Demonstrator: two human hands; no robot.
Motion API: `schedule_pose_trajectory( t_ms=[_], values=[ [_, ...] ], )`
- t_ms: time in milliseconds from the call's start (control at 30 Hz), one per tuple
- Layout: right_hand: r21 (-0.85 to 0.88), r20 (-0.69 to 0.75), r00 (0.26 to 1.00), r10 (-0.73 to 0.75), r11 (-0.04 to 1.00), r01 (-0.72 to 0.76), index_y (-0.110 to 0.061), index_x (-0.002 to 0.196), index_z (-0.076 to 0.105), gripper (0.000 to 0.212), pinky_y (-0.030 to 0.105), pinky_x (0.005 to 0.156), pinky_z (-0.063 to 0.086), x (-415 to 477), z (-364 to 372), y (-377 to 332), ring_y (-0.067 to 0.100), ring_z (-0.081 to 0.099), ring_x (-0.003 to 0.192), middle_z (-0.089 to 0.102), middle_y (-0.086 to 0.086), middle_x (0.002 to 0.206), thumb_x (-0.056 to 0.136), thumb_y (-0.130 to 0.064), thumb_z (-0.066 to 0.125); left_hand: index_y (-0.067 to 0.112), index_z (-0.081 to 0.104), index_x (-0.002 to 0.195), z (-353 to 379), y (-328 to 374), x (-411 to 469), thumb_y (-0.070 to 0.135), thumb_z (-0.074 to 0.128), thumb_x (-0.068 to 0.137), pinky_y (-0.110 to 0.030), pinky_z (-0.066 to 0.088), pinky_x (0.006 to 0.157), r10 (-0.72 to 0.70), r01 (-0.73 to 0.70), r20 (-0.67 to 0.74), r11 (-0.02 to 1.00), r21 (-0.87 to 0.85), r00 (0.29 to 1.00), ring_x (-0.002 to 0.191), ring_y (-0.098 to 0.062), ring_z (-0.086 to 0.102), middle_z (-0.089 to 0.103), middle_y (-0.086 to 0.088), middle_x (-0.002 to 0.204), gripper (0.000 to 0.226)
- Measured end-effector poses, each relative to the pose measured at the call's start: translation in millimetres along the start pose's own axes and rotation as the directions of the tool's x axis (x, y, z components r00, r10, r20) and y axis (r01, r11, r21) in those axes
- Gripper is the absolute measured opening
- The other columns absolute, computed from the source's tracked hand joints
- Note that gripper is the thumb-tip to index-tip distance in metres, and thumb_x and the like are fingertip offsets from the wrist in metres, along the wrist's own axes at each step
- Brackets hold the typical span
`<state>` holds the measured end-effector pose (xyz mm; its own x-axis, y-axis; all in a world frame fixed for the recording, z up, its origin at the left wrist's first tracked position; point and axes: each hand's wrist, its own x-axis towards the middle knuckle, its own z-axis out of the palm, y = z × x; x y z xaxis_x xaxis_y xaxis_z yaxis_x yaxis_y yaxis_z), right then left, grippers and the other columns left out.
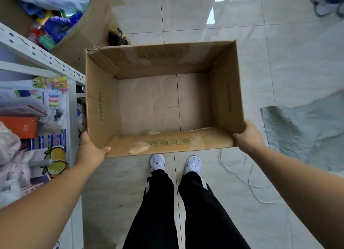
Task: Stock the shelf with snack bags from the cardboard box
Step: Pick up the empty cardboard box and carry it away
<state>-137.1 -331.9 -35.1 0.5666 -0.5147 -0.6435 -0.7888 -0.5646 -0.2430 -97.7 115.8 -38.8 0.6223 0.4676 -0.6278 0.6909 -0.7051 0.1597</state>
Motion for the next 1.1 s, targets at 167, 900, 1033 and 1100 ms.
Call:
schedule_pose_trajectory(
  t_ms=[167, 900, 1033, 1100],
  values=[
    [-0.009, -0.014, 1.000, -0.023, 1.000, 0.023, -0.017, 0.127, 0.059, 0.047, 0.038, 0.083, 0.049, 6, 6, 13, 0.039, 0.062, 0.105, 0.070, 0.015, 0.115, 0.082, -0.002, 0.056, 0.004, 0.054, 0.127, 5, -5, 12, 0.018, 0.071, 0.090, -0.044, 0.046, 0.090, -0.005, 0.007, -0.037, 0.998, 0.064, 0.999, 0.114, -0.043, 0.059, 0.064, -0.022, 0.125, 0.043],
    [0.113, -0.070, 0.996, 0.046, 0.993, -0.038, -0.023, 0.103, 0.061, 0.031, 0.041, 0.073, 0.058, 4, 10, 21, 0.035, 0.068, 0.079, 0.068, 0.009, 0.086, 0.085, -0.001, 0.051, -0.002, 0.062, 0.112, -3, -12, 14, 0.026, 0.066, 0.092, -0.043, 0.051, 0.087, -0.110, 0.109, -0.014, 0.994, -0.021, 0.994, 0.102, -0.043, 0.062, 0.066, -0.024, 0.110, 0.034],
    [0.129, -0.077, 0.996, 0.040, 0.991, -0.029, -0.020, 0.099, 0.059, 0.021, 0.039, 0.071, 0.056, -13, -11, 16, 0.036, 0.068, 0.079, 0.068, 0.012, 0.086, 0.086, -0.005, 0.053, -0.002, 0.062, 0.114, -32, 1, 0, 0.022, 0.065, 0.093, -0.043, 0.050, 0.088, -0.050, 0.049, -0.022, 0.998, -0.033, 0.998, 0.104, -0.042, 0.062, 0.066, -0.023, 0.111, 0.033],
    [0.149, -0.081, 0.996, 0.049, 0.988, -0.036, -0.018, 0.099, 0.060, 0.021, 0.048, 0.073, 0.060, -20, -26, 12, 0.038, 0.068, 0.078, 0.068, 0.012, 0.085, 0.082, -0.008, 0.054, -0.003, 0.062, 0.116, -51, 10, -6, 0.022, 0.066, 0.092, -0.043, 0.051, 0.088, -0.031, 0.030, -0.019, 0.999, -0.043, 0.999, 0.105, -0.043, 0.062, 0.066, -0.024, 0.113, 0.035]
  ],
)
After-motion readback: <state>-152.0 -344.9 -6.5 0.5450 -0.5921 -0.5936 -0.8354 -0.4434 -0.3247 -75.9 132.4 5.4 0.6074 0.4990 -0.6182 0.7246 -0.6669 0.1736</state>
